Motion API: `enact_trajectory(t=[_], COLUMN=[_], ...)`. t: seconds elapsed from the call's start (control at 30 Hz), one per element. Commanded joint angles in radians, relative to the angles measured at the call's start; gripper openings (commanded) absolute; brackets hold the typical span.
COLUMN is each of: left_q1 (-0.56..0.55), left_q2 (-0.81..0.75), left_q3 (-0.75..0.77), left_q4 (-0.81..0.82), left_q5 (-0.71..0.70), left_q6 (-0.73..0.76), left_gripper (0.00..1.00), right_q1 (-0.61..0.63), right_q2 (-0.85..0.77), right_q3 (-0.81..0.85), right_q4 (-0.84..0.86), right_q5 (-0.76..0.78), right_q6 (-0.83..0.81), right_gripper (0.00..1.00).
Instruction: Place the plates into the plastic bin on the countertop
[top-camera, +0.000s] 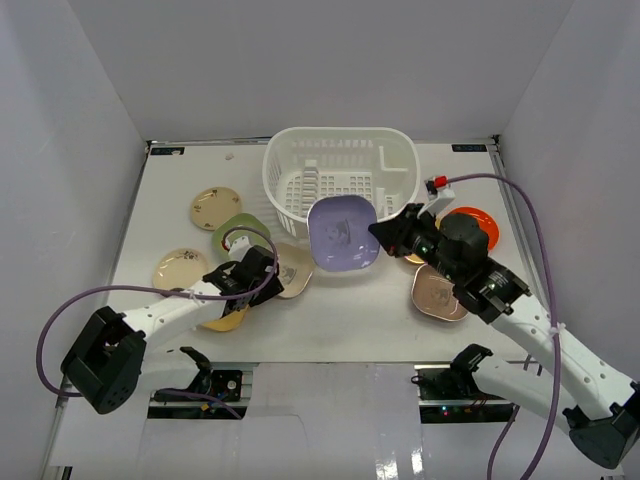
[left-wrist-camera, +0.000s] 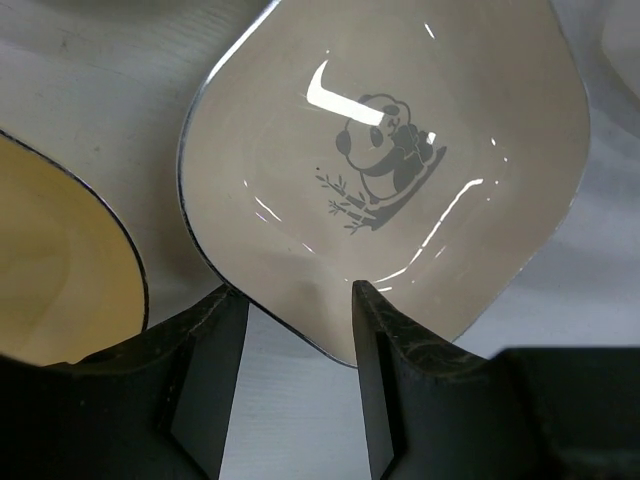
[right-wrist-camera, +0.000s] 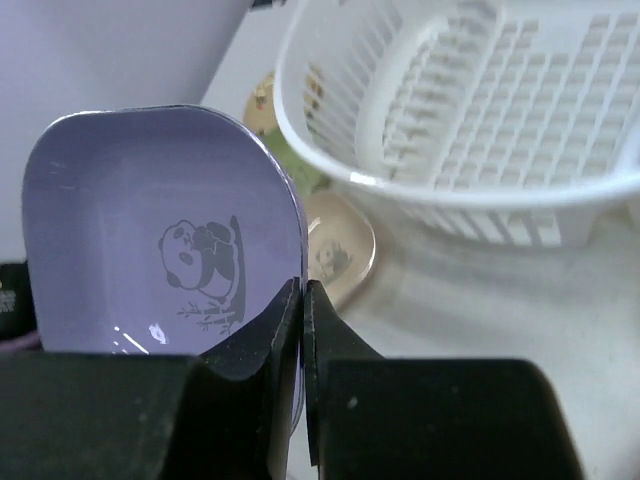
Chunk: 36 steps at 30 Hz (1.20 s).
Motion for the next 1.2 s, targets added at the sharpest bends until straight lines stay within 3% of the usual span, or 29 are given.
enact_trajectory(t=[0.0,0.17,0.33,0.47,0.6,0.83,0.93,1.03,1.17], left_q1=[-0.009,-0.013,-0.018,-0.020,-0.021,-0.021,-0.023,-0.023,-0.027], left_q2=[0.007,0.046,0.066,0.089,0.086,0.026,-0.041,-0.136,-0.256], left_q3=[0.019,0.016,0.021,0.035,0.030,0.013,0.010,0.007,0.016], left_q4=[0.022,0.028,0.040,0.046,0.046,0.043,0.035,0.026,-0.010], left_q5=[-0.091,-0.125,-0.151,-0.160,-0.166,-0.140,-0.107,-0.047,0.033], left_q6=[-0.017,-0.022,-0.005,0.036,0.035,0.053,0.070,0.100,0.136], left_gripper=[0.56,0.55,0.47,0.22,0.04,0.00,0.00,0.00,0.00], right_q1=[0.004,-0.046,-0.131,-0.157,-0.169,-0.187,-0.187,-0.189,-0.189], right_q2=[0.137,0.504,0.808,0.942,0.996,1.067,1.091,1.108,1.079], right_q3=[0.163,0.472,0.646,0.723,0.726,0.709,0.728,0.757,0.794], right_q4=[0.125,0.086,0.054,0.010,-0.001,-0.016,-0.027,-0.062,-0.086], right_q5=[0.103,0.253,0.243,0.257,0.295,0.324,0.317,0.292,0.234], right_q6=[-0.140,-0.321,-0.384,-0.416,-0.410,-0.379,-0.379,-0.392,-0.389], right_gripper=[0.08,0.08,0.08,0.08,0.08,0.09,0.22,0.49,0.62])
